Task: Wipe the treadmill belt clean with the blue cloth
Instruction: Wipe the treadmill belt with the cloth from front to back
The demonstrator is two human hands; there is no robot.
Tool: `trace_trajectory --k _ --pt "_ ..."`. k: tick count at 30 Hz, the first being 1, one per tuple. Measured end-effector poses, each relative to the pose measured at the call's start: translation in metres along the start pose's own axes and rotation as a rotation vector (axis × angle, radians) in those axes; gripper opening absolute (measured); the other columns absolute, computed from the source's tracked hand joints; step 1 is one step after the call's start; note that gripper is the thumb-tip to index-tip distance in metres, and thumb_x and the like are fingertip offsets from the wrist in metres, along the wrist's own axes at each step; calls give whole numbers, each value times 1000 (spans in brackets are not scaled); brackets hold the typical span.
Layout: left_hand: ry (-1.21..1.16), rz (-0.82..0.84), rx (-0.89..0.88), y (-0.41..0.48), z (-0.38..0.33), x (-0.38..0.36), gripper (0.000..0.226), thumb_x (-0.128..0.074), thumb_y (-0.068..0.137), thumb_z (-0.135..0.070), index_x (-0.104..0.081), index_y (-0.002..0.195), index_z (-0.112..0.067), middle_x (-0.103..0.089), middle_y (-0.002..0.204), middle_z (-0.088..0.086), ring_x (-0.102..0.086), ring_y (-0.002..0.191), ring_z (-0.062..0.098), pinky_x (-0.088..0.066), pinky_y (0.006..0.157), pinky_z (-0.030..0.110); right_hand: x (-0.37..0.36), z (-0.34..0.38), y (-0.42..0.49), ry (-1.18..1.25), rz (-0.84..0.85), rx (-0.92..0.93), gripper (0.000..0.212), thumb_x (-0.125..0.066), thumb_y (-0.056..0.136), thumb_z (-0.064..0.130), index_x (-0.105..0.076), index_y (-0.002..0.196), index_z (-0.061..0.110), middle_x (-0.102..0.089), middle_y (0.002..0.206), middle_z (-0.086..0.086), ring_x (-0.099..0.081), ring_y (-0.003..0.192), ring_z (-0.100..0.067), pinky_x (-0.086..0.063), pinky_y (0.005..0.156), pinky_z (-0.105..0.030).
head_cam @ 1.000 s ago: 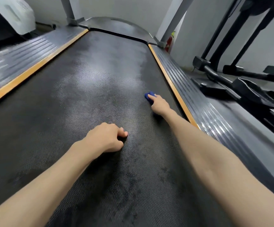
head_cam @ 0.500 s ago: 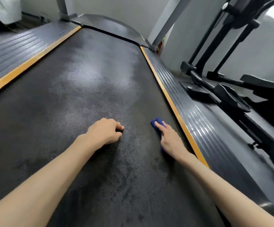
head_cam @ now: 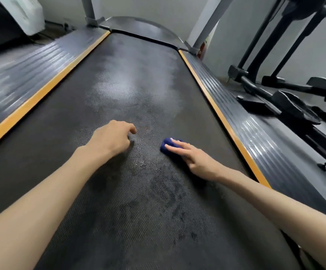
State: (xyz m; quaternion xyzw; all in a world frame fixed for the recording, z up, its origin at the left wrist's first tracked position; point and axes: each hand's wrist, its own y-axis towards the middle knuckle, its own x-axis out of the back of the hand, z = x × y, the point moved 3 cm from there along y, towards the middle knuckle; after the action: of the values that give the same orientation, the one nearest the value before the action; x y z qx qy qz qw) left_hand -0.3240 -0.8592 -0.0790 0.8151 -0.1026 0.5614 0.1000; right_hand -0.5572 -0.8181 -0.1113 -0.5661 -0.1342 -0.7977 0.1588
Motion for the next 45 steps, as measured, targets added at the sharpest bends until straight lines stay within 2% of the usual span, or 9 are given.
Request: trace_trajectory --k 2,6,10,12,18,26,32,39,45 --pt "26 -32 -1 -12 7 3 45 -42 88 -7 -59 121 -32 -59 124 -7 -49 119 20 -43 88 36 8 -13 7 -28 65 -18 64 -35 88 -12 -32 142 23 -20 154 3 -15 141 -8 0 114 -38" --pt "59 -50 56 -24 24 11 40 -42 90 -10 -60 120 -31 -58 127 -5 -50 119 22 -44 89 35 13 -25 45 -111 -165 -378 66 -34 85 -9 -31 143 21 -18 155 -7 -18 142 -23 -3 115 -38" --pt "44 -32 132 -31 34 18 47 -41 85 -3 -61 120 -29 -57 127 0 -49 119 24 -43 91 37 -23 47 19 -66 -23 99 69 -35 83 -14 -31 143 19 -16 152 7 -12 138 -5 2 108 -11" --pt "43 -25 163 -33 36 18 47 -40 85 -4 -63 116 -31 -57 127 2 -51 115 27 -44 90 39 -22 54 6 -55 40 249 72 -34 82 -15 -30 143 23 -15 154 6 -12 138 -5 -1 112 -18" --pt "14 -30 229 -31 37 13 40 -44 86 -10 -65 111 -32 -57 125 10 -54 111 33 -43 90 37 9 -11 53 -172 -94 -344 69 -39 83 -6 -25 146 17 -17 154 -14 -16 141 -28 -9 114 -39" --pt "-26 -102 295 -26 29 14 31 -50 83 -8 -70 97 -26 -61 115 16 -55 106 38 -44 86 38 -31 72 1 9 61 341 66 -33 82 -9 -39 139 23 -25 152 0 -20 139 -10 -12 114 -19" --pt "11 11 151 -37 41 10 39 -42 88 -5 -61 116 -25 -57 126 1 -51 115 28 -43 93 38 -3 13 64 -95 -144 -191 70 -39 82 -9 -30 143 23 -20 154 -7 -20 141 -23 -12 115 -32" --pt "136 -51 168 -54 62 26 40 -45 79 -8 -67 104 -31 -60 119 0 -56 109 26 -49 90 38 -37 97 30 -1 26 410 67 -36 80 -12 -42 138 22 -28 151 -1 -25 136 -9 -6 108 -7" --pt "70 -158 211 -75 70 13 41 -46 83 -9 -62 109 -35 -58 117 -7 -55 107 28 -46 84 38 -6 41 101 -151 -100 -207 69 -39 82 -7 -30 144 23 -19 154 -7 -20 140 -27 -11 114 -39"
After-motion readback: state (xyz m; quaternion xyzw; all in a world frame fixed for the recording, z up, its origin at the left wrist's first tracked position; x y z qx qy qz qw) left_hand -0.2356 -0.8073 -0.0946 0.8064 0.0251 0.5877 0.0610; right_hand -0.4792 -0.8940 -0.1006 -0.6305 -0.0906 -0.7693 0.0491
